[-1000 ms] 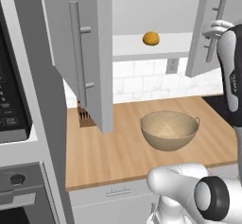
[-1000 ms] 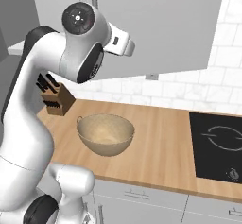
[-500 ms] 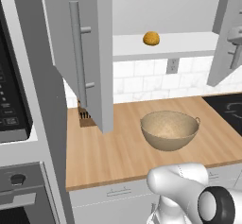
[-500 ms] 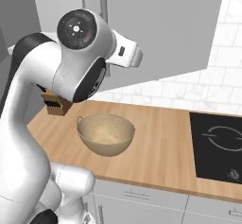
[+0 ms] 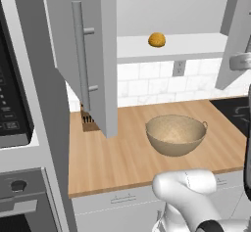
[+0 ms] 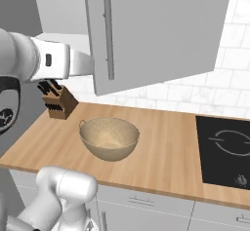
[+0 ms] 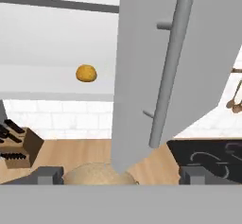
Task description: Open the cabinet, pick up the bread from the cabinet and place it in the basket. Then move the basket to the dining counter.
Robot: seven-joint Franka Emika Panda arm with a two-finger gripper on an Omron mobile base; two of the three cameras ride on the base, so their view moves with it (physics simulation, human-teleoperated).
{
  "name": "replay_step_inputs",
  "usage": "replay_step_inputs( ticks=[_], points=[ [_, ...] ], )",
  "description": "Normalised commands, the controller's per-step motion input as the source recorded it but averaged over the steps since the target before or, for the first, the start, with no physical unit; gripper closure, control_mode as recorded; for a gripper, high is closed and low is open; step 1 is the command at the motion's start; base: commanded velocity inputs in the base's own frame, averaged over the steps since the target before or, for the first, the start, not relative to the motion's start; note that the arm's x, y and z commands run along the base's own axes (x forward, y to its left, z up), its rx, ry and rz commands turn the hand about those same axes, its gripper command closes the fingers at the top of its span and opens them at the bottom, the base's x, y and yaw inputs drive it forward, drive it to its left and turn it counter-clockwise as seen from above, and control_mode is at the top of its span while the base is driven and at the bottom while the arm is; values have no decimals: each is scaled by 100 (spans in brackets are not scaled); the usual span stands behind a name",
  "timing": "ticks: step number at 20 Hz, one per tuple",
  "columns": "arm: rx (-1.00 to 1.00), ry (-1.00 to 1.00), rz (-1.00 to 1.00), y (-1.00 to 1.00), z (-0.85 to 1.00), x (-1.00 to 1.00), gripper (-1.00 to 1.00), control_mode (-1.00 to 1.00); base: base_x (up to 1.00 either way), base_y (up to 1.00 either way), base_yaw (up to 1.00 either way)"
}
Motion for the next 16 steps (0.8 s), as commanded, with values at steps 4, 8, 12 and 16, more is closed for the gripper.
replay_step_inputs(
  ticks=[4,8,12,16],
  points=[
    [-52,4,-7,100,1,19,-100,-100,0,0,0],
    [-39,19,-9,97,0,97,-100,-100,0,0,0],
    [-23,27,-15,32,-1,100,-100,-100,0,0,0],
    [-15,26,-20,-12,-8,100,-100,-100,0,0,0]
  ],
)
